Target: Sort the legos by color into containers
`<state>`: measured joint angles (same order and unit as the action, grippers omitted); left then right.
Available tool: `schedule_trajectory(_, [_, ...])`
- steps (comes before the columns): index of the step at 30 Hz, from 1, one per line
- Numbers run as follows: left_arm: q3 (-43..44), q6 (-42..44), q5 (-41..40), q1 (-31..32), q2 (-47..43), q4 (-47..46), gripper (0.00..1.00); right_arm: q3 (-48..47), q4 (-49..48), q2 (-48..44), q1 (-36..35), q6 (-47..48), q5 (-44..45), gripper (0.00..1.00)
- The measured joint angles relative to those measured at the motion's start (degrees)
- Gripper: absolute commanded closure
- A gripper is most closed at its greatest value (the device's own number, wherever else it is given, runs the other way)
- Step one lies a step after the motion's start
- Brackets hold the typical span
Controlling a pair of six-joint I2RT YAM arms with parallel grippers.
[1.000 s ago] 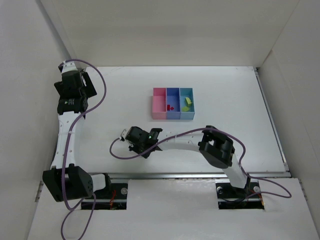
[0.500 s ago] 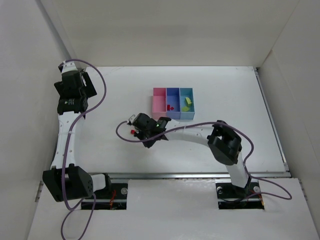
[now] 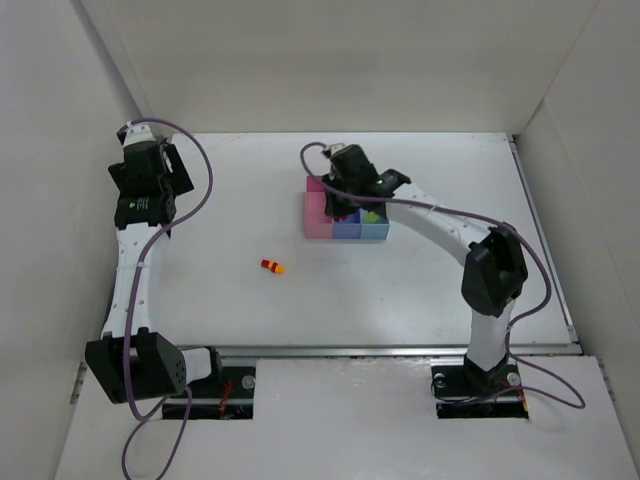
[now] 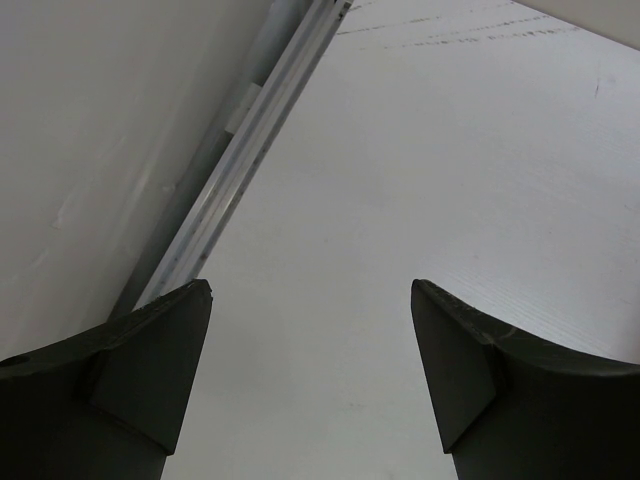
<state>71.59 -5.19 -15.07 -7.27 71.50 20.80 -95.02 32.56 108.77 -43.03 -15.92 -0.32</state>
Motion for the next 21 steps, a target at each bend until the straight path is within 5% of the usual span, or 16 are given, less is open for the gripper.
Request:
schedule_trajectory(10, [0.00,0.13,-0.09,-1.01,0.00,0.00,0.21,-9.94,2.73,6.45,10.73,0.26,6.51,0.95])
schedule_trajectory(18, [0.00,0.17,-0.15,-1.55,0.63,0.02,0.21,-13.05,6.99,13.46,10.97,2.05,7.52,0.43])
schedule_trajectory(21, [0.00,0.20,-0.13,-1.60,0.98,0.04,0.21,-13.03,7.69,13.49,10.97,2.60,7.65,0.36])
